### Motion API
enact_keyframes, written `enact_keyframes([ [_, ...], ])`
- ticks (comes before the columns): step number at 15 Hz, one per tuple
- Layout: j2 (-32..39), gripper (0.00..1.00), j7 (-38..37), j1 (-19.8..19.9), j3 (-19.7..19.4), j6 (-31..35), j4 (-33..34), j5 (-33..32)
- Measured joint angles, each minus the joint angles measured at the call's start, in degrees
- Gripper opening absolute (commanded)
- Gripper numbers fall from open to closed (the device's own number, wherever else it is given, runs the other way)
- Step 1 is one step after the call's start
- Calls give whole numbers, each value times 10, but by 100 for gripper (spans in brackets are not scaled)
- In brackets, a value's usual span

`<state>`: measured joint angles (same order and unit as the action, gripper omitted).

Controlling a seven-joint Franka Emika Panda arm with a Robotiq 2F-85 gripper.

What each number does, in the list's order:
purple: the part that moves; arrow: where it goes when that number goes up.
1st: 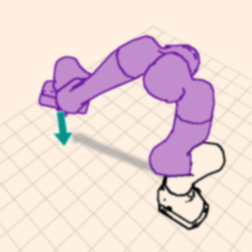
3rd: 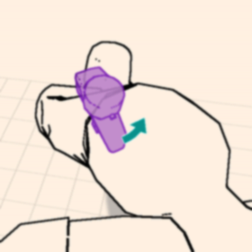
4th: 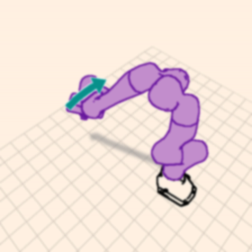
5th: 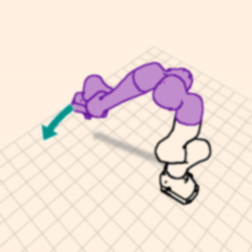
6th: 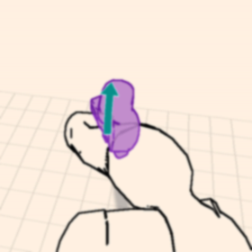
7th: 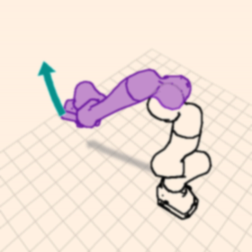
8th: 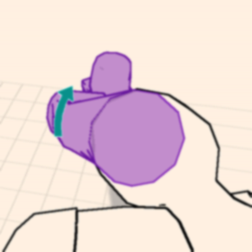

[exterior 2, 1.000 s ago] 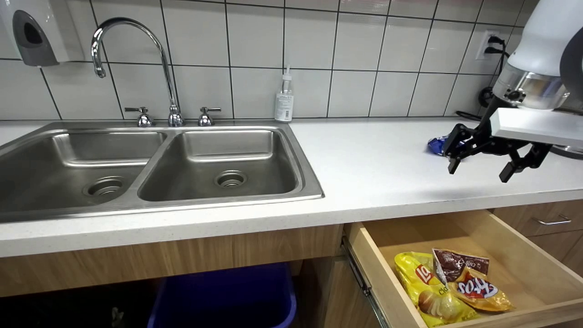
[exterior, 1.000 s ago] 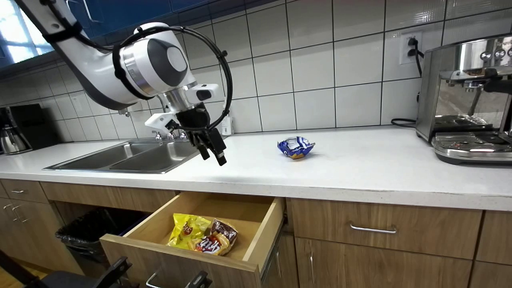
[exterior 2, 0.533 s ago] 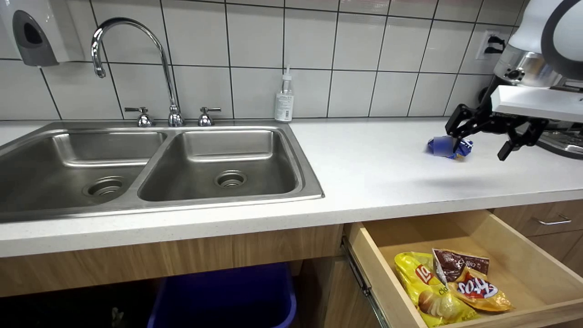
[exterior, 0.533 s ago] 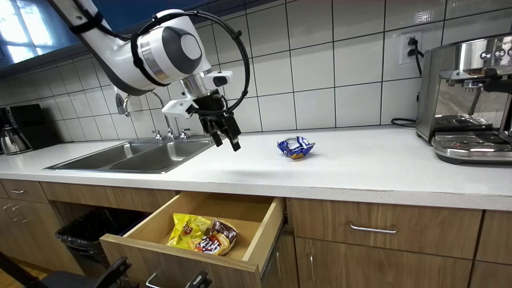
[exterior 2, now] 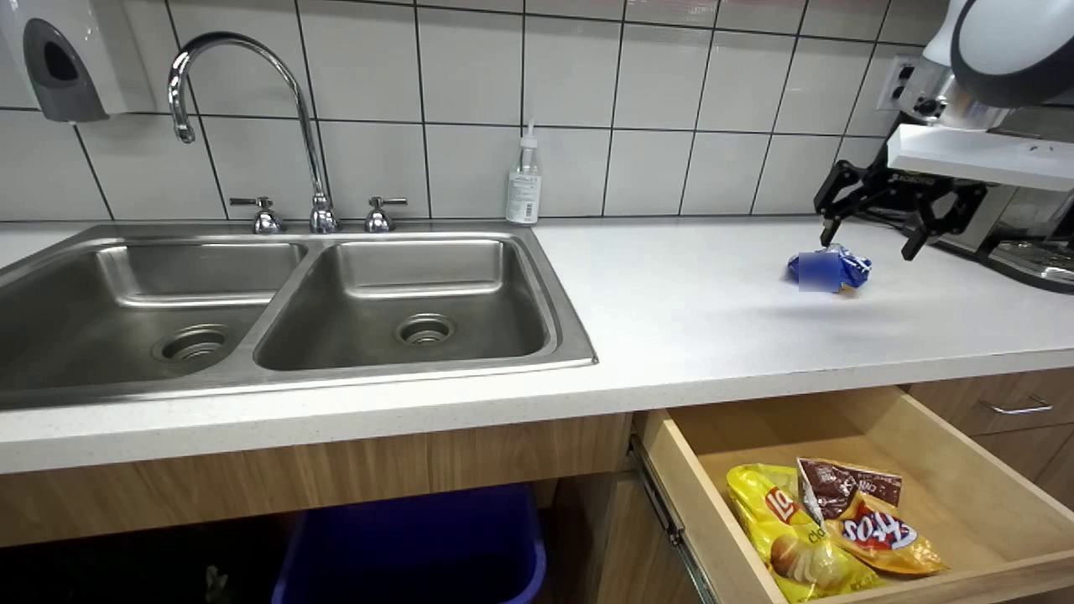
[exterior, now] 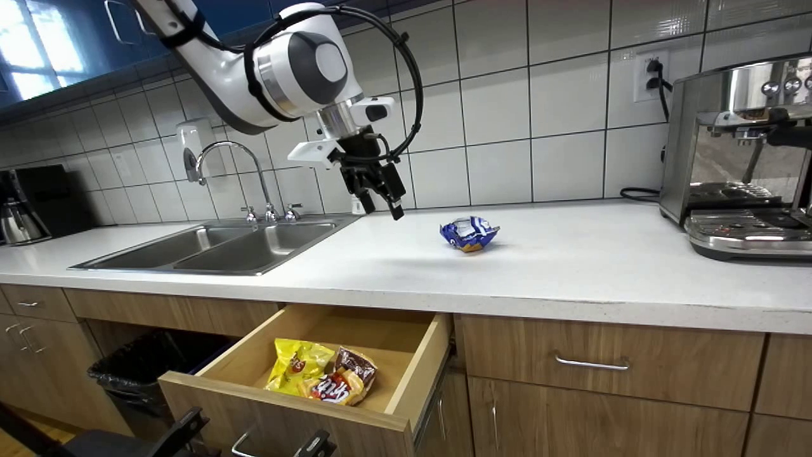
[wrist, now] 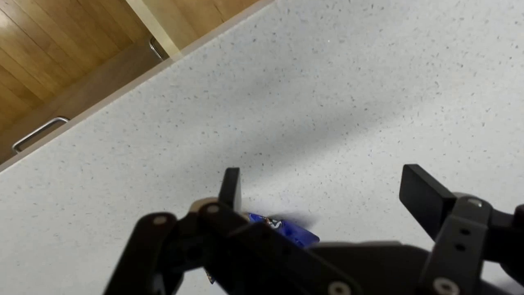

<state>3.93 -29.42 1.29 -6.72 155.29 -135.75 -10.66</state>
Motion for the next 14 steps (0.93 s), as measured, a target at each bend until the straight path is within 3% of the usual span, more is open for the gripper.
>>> enact_keyframes([
  [14, 114, 100, 72, 24, -18, -60, 179, 85],
])
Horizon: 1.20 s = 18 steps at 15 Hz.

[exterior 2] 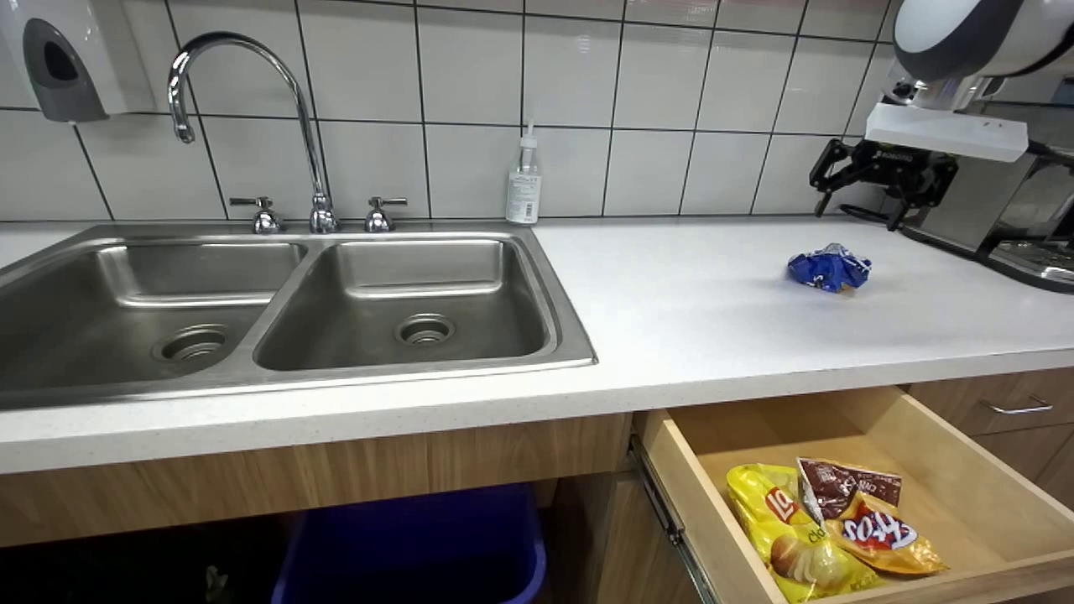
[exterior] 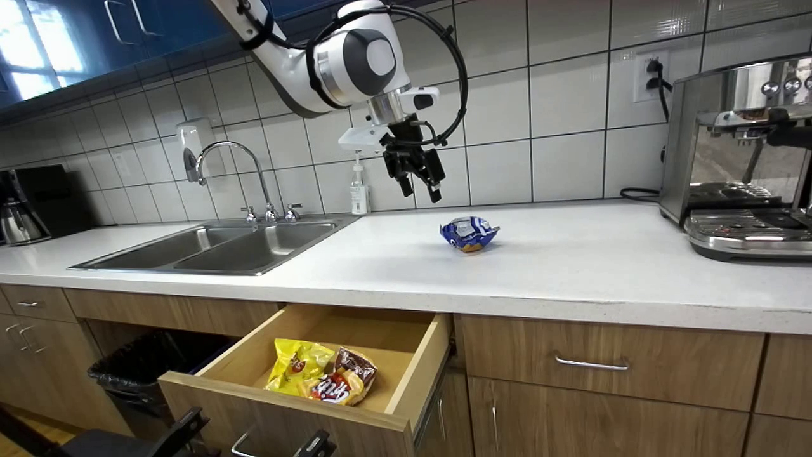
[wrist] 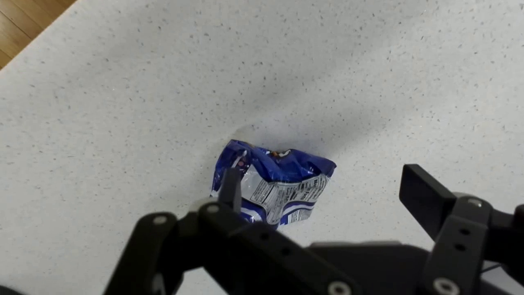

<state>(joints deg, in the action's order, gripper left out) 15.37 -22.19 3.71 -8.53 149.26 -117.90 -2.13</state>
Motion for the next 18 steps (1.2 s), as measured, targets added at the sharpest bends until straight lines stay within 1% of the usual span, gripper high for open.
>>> enact_keyframes([
  [7, 60, 100, 31, 18, -3, -39, 90, 29],
  [18, 166, 100, 39, 42, -4, -104, 220, 37],
])
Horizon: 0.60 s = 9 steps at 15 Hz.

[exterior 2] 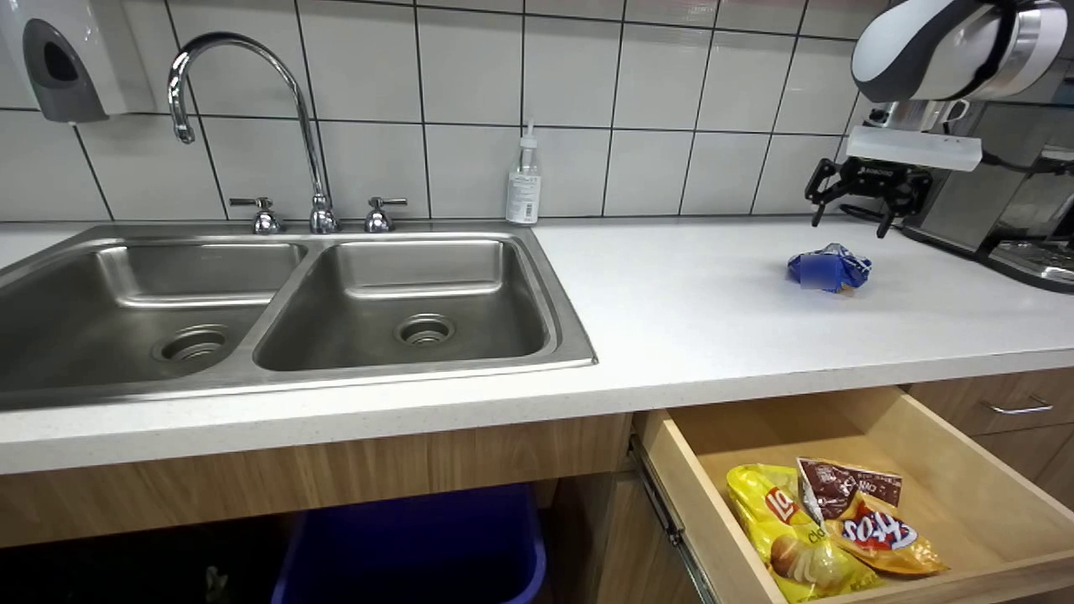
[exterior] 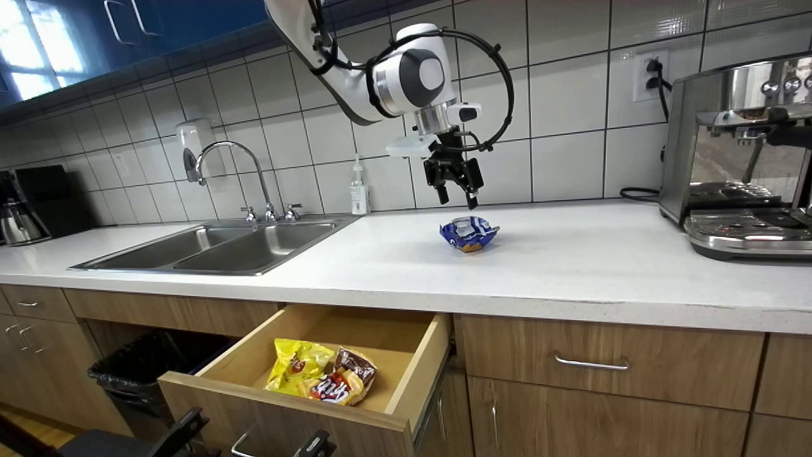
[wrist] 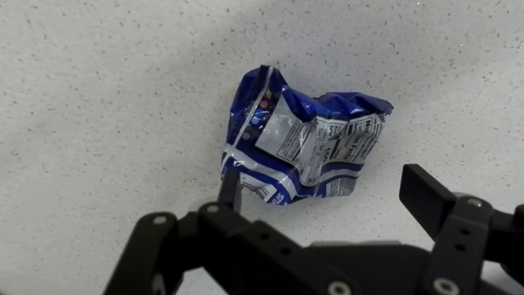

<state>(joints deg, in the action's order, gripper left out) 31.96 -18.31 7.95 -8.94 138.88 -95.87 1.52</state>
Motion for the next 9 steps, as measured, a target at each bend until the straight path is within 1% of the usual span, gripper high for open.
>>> enact_keyframes([
  [4, 29, 100, 1, 1, 0, -20, 33, 0],
  [9, 51, 100, 3, 1, 0, -35, 57, 0],
])
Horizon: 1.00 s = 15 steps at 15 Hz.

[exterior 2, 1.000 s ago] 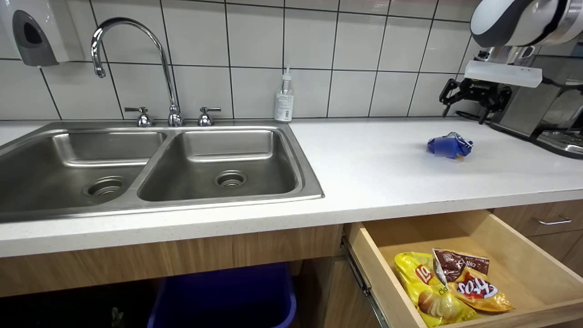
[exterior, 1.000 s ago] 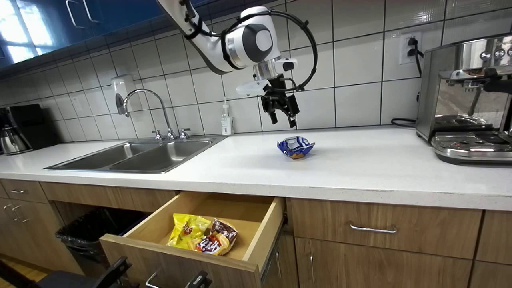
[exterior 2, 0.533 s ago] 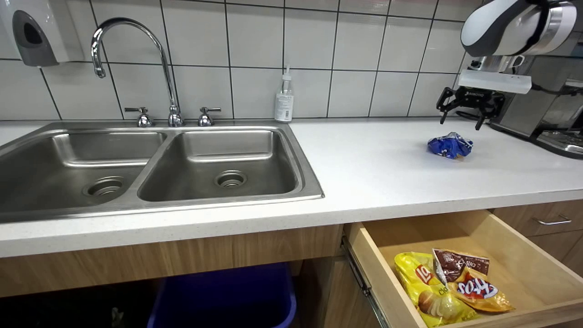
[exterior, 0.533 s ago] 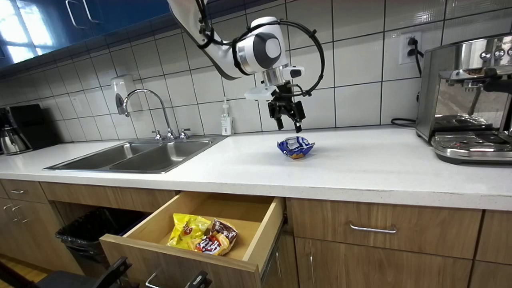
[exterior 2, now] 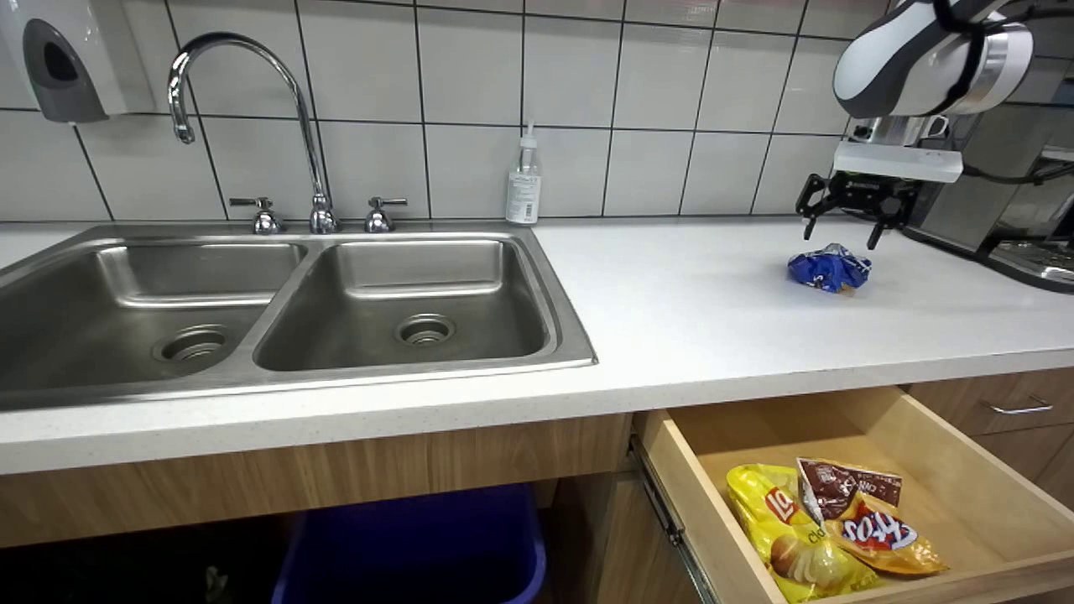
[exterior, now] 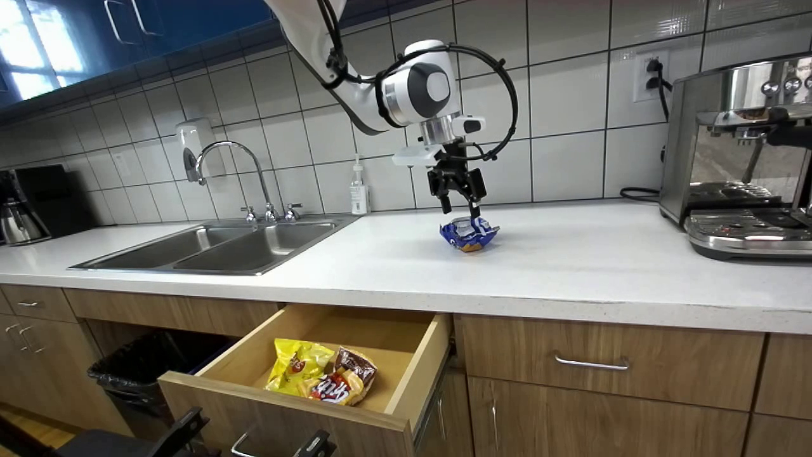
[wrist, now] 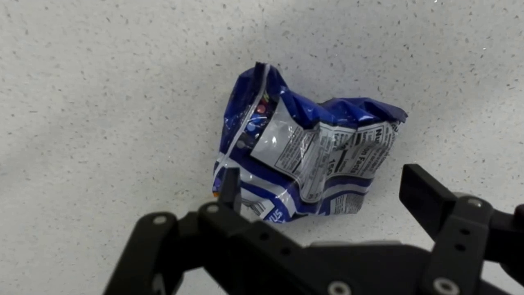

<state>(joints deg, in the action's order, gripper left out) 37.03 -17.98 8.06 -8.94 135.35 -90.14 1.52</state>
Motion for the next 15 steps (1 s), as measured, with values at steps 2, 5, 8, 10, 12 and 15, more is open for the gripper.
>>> enact_keyframes([
  [2, 7, 100, 0, 0, 0, -6, 8, 0],
  [5, 15, 72, 0, 0, 0, -13, 19, 0],
  [8, 20, 47, 1, 0, 0, -16, 27, 0],
  [10, 23, 32, 1, 0, 0, -17, 32, 0],
  [12, 24, 16, 1, 0, 0, -18, 34, 0],
  [15, 24, 0, 1, 0, 0, -18, 36, 0],
])
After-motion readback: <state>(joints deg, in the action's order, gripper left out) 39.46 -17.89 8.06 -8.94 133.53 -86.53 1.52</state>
